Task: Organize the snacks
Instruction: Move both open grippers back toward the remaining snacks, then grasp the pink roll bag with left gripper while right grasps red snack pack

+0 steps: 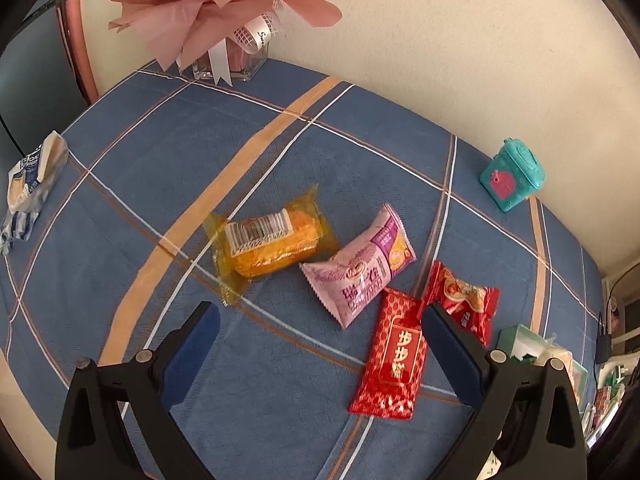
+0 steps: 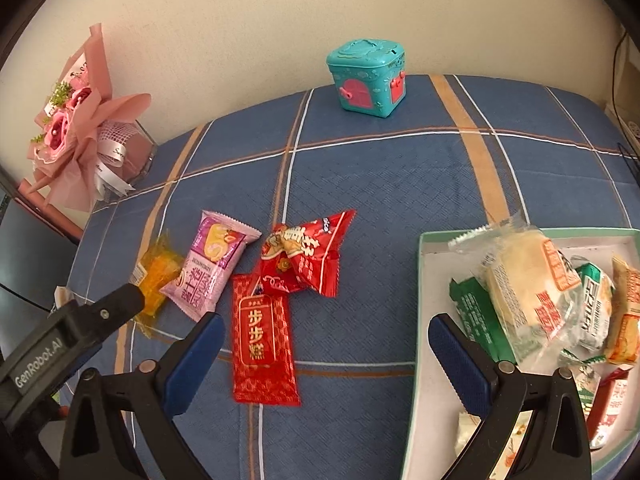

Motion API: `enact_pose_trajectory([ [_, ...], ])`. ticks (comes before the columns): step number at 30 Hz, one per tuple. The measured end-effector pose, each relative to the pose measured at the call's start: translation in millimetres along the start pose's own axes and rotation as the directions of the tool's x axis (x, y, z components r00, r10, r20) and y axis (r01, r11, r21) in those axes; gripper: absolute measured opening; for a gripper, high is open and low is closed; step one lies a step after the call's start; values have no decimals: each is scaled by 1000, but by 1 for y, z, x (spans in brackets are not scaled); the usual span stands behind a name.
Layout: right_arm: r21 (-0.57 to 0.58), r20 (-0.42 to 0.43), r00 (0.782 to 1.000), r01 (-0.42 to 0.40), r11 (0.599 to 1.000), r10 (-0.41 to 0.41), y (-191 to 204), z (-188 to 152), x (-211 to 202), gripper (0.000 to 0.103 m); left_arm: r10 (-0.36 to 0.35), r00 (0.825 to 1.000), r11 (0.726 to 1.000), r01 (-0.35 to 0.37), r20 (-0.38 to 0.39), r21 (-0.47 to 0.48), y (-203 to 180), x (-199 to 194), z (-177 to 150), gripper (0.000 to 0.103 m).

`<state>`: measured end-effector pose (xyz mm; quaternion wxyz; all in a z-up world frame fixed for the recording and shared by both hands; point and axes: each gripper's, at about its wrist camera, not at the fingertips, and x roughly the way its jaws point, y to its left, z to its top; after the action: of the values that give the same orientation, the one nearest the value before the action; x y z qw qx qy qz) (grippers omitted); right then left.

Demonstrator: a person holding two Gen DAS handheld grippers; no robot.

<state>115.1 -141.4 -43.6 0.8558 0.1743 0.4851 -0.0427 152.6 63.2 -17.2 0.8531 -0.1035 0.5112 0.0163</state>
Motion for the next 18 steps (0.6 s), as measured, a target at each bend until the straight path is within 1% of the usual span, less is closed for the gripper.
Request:
enact_pose_trajectory([
  [5, -3, -1, 1000, 14, 1000, -14, 2, 10, 9, 103, -10, 1000, 1000, 10, 16, 6, -2, 7, 13, 101],
  [7, 0, -2, 1000, 18, 1000, -18, 2, 14, 14, 103, -11, 1000, 1000, 10, 21, 25, -5, 11, 18, 100],
  [9, -3, -3, 1000, 17, 1000, -17, 3, 17, 20, 103, -18, 1000, 999, 17, 18, 38, -8, 17, 22, 98],
  [11, -12, -7, 1000, 20, 1000, -20, 5, 20, 26, 103, -27, 1000, 999, 26, 10, 38, -11, 22, 25, 93],
  [15, -13, -19, 1000, 17, 1000, -17, 8, 23, 39, 103, -48, 999, 997, 48, -3, 56, -19, 35, 31, 91],
  [17, -17, -23, 1000, 19, 1000, -19, 9, 23, 45, 103, -56, 998, 996, 56, -7, 72, -25, 40, 33, 86],
  [18, -18, -23, 1000, 18, 1000, -18, 10, 24, 48, 103, -58, 998, 995, 59, -6, 79, -27, 41, 33, 85],
])
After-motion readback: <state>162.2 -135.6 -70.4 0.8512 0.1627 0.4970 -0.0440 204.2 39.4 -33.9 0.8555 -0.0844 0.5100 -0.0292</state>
